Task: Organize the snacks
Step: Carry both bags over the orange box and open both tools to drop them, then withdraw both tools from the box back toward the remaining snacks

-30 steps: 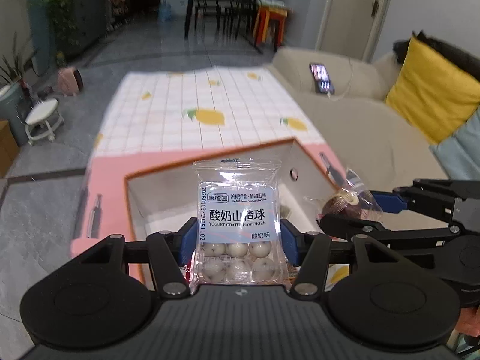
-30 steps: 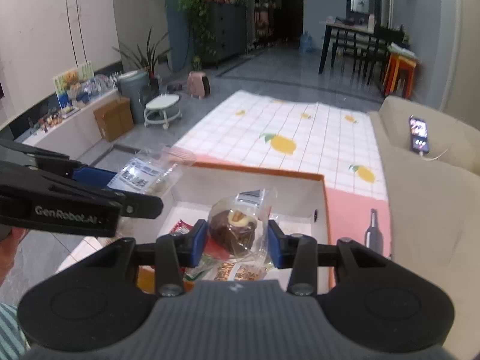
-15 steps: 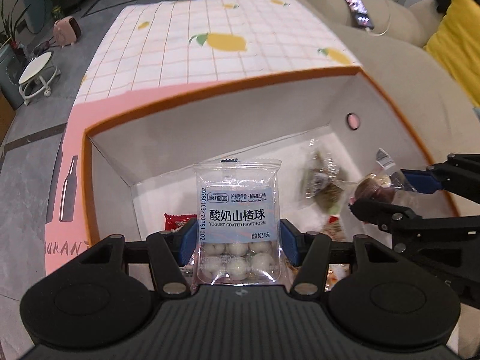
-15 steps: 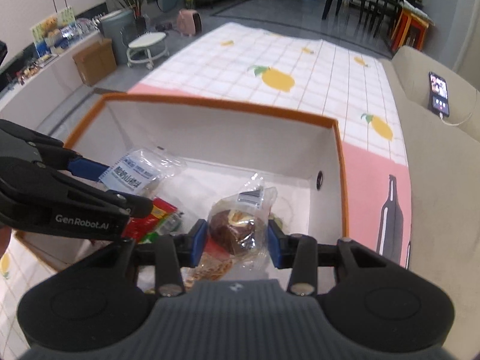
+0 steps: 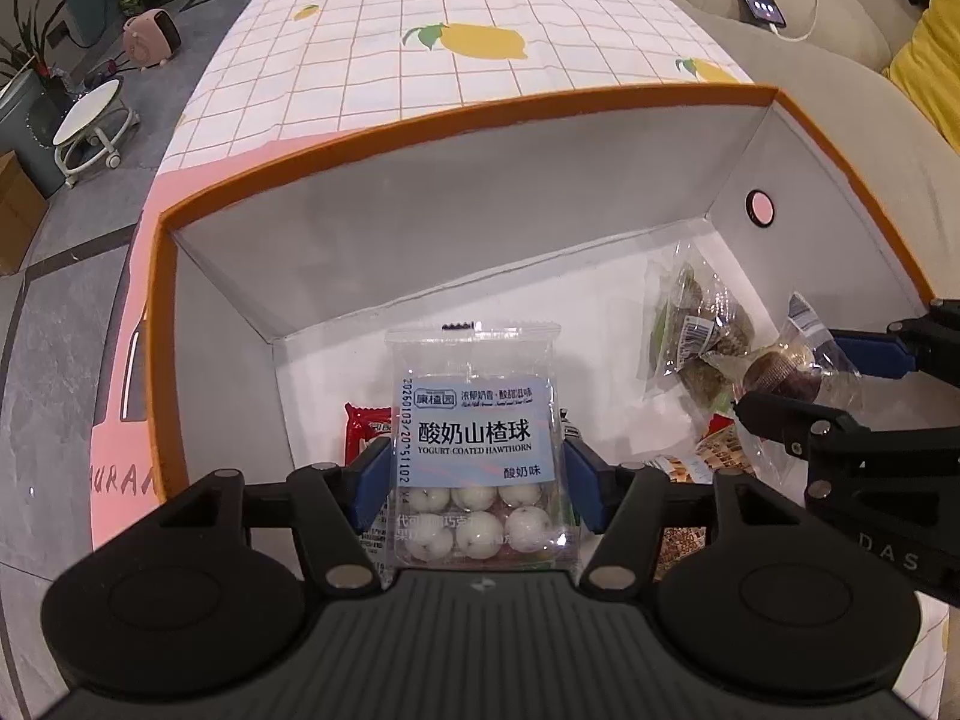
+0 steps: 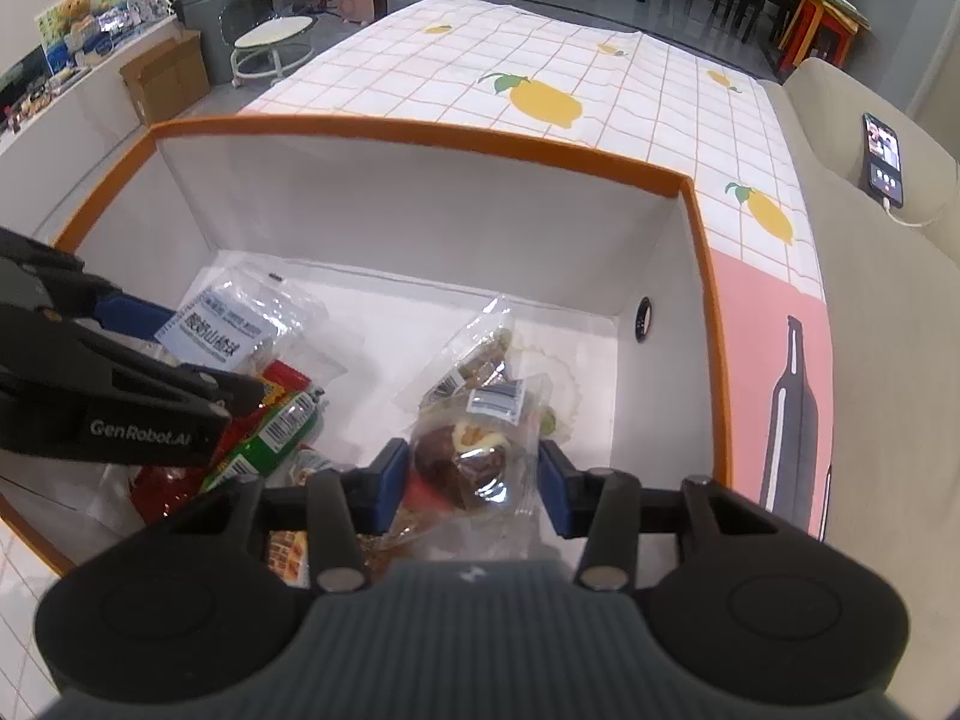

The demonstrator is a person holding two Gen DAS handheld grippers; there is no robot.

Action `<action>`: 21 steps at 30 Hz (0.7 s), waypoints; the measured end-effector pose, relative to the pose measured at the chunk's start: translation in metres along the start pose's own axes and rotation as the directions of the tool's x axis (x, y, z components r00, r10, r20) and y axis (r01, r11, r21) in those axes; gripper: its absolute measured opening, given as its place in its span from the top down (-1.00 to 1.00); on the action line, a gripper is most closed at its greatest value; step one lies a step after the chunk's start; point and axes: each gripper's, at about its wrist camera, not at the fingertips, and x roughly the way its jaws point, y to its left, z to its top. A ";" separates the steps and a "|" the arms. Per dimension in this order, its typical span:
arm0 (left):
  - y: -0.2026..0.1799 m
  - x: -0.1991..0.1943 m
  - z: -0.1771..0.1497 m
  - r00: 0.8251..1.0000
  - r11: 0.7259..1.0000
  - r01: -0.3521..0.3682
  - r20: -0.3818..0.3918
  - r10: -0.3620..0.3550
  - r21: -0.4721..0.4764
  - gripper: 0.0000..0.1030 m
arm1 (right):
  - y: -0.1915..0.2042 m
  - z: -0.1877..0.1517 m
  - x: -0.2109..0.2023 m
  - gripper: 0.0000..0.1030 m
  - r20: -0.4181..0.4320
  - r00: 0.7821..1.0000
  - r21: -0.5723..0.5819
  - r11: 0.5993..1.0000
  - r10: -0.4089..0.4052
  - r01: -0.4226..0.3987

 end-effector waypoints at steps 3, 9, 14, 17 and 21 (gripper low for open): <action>0.001 -0.008 0.001 0.999 1.000 -0.014 0.028 0.015 -0.012 -0.44 | 0.002 0.000 -0.006 0.05 -0.001 1.000 0.003 1.000 -0.015 0.015; 0.000 -0.041 0.000 0.994 1.000 -0.018 0.103 0.019 -0.014 -0.49 | 0.002 0.002 -0.027 -0.16 0.030 0.999 0.017 0.999 -0.029 0.028; 0.002 -0.081 -0.006 0.979 0.999 -0.036 0.198 0.043 -0.035 -0.49 | 0.003 0.002 -0.061 -0.26 0.090 0.995 0.035 0.999 -0.032 0.029; 0.001 -0.109 -0.015 0.962 0.997 -0.060 0.265 0.070 -0.045 -0.49 | 0.006 -0.001 -0.087 -0.27 0.141 0.989 0.037 0.999 -0.036 0.031; -0.003 -0.145 -0.031 0.935 0.996 -0.074 0.345 0.086 -0.046 -0.49 | 0.012 -0.009 -0.124 -0.27 0.212 0.977 0.049 0.998 -0.037 0.027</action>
